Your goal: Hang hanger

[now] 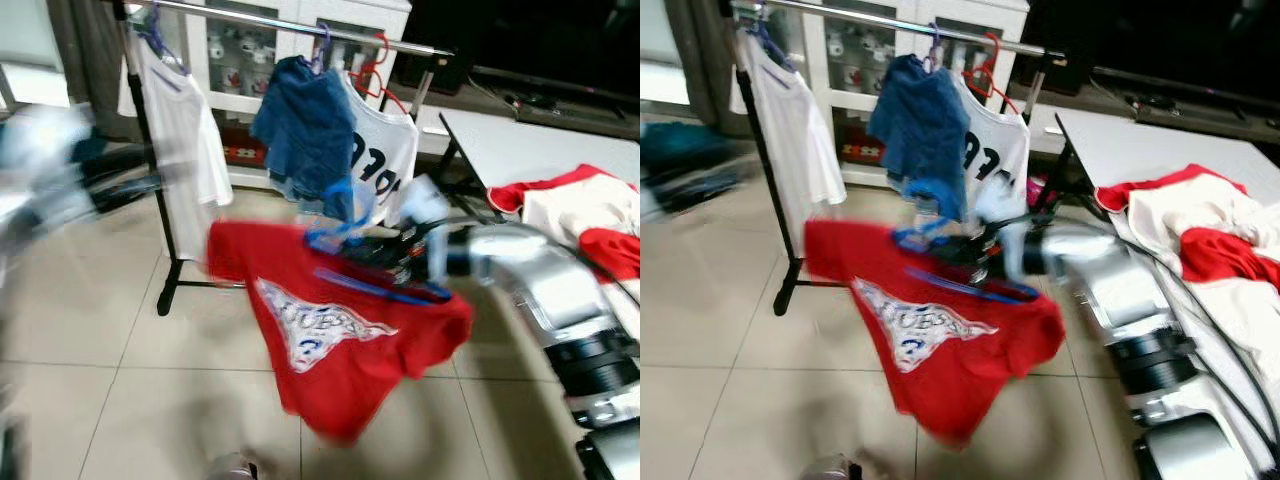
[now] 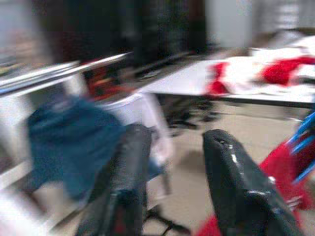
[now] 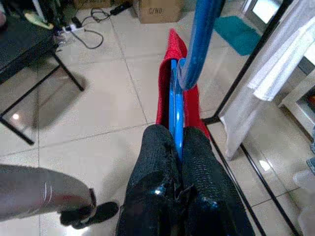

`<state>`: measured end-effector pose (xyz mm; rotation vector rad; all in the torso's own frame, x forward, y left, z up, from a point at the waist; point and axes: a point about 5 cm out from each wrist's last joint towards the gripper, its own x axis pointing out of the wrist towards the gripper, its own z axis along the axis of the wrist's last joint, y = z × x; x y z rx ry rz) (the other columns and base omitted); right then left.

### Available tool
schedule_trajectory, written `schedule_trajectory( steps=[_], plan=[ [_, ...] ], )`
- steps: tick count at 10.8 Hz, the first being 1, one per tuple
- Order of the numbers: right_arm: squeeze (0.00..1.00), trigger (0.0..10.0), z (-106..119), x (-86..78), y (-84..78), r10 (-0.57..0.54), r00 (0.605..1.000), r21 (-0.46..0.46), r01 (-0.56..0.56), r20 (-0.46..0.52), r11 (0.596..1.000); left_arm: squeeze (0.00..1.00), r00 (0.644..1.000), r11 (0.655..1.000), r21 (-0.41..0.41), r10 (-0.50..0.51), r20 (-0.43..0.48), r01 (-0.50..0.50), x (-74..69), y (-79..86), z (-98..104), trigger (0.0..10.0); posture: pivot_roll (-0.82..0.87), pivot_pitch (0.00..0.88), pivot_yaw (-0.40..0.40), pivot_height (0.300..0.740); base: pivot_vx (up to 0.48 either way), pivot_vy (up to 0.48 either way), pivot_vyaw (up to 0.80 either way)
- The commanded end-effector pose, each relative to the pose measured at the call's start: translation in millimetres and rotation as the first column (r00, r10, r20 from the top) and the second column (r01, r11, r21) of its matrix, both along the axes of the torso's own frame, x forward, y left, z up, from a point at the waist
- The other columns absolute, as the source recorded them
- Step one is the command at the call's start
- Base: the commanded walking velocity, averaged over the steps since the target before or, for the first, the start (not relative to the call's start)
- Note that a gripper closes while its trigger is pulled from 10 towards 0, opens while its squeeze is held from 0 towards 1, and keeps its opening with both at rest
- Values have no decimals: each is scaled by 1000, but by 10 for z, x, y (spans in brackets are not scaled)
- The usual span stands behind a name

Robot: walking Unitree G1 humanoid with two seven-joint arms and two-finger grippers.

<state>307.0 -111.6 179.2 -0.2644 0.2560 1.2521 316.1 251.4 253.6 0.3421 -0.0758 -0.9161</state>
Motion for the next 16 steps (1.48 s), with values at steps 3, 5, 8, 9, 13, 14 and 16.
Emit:
schedule_trajectory(
  steps=[3,5,8,9,13,14,16],
  plan=[
    [0,10000,118,-27,114,35,998,-24,-34,45,999,1000,933,938,65,-330,-144,342,61,-457,-51,10000,6,0,-106,740,0,0,0],
    [0,10000,112,-83,155,49,998,-21,-48,36,999,0,852,863,80,-472,-228,499,35,-653,-94,10000,0,0,-101,740,0,0,0],
    [0,10000,122,-144,173,66,997,-14,-66,27,998,0,802,797,160,-529,-278,582,35,-862,-278,10000,-21,0,-92,740,0,0,0],
    [0,10000,126,-154,180,73,997,-14,-73,27,997,0,786,776,184,-540,-300,603,34,-922,-333,9098,-23,0,-95,740,0,0,0],
    [0,10000,164,-195,249,118,993,14,-118,31,993,0,791,729,314,-518,-326,608,89,-891,-383,0,-14,0,-82,740,0,0,0],
    [0,10000,173,-222,261,133,991,28,-134,28,991,0,791,730,314,-520,-322,607,104,-905,-380,0,-12,0,-79,740,0,0,0],
    [0,10000,192,-228,280,140,990,49,-141,26,989,0,800,725,340,-515,-308,598,149,-942,-430,0,-16,0,-72,740,0,0,0]
  ],
)
